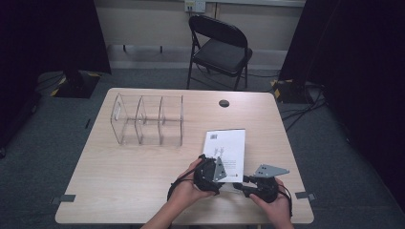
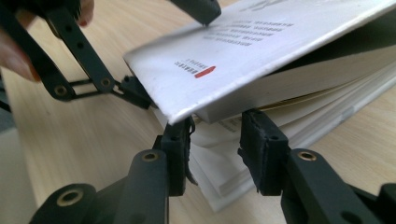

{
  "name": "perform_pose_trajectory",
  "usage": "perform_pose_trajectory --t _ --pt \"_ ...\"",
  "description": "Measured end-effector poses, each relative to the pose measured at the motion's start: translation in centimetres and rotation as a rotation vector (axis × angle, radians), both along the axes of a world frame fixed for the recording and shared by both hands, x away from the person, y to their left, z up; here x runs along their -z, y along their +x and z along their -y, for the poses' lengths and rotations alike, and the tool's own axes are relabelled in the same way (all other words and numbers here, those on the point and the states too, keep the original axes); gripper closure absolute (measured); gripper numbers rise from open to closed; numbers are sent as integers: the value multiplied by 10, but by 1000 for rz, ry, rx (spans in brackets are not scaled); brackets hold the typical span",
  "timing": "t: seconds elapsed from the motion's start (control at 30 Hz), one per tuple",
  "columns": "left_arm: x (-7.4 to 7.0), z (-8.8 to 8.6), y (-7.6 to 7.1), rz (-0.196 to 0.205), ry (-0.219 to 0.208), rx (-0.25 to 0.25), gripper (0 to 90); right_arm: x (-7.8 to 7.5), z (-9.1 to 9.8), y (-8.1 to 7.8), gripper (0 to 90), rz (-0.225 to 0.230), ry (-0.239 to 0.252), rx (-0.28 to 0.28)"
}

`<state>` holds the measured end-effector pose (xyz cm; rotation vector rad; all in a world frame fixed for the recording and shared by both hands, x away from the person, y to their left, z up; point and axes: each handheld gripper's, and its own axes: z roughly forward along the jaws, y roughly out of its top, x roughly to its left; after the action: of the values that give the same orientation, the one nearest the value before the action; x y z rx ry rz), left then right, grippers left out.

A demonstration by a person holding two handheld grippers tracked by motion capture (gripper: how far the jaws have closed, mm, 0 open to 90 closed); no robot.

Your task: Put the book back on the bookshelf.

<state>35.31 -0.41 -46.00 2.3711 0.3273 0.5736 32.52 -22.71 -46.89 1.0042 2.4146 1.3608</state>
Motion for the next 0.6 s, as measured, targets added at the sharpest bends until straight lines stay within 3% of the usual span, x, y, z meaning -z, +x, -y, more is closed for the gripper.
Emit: perform_pose_trajectory --t 0.1,0.17,0.27,0.37,0.4,0.47,0.5,0.6 --pt "-1 1 -1 8 0 10 205 -1 0 0 635 2 -7 -1" --pt "1 4 -2 4 -30 7 178 -1 -1 -1 636 3 -10 2" --pt "2 7 -2 18 -24 6 152 -2 -1 -1 637 4 -10 4" --pt "1 11 -3 41 27 18 137 -2 0 0 639 -13 6 8" --pt "2 11 -3 35 7 13 141 -2 0 0 639 -14 4 7" --pt "0 9 -3 44 27 27 152 -2 0 0 640 -10 1 5" --pt "1 9 -4 38 -9 23 152 -2 0 -1 640 -7 3 5" --pt "-1 6 -8 38 -13 28 155 -5 -1 -1 645 5 9 4"
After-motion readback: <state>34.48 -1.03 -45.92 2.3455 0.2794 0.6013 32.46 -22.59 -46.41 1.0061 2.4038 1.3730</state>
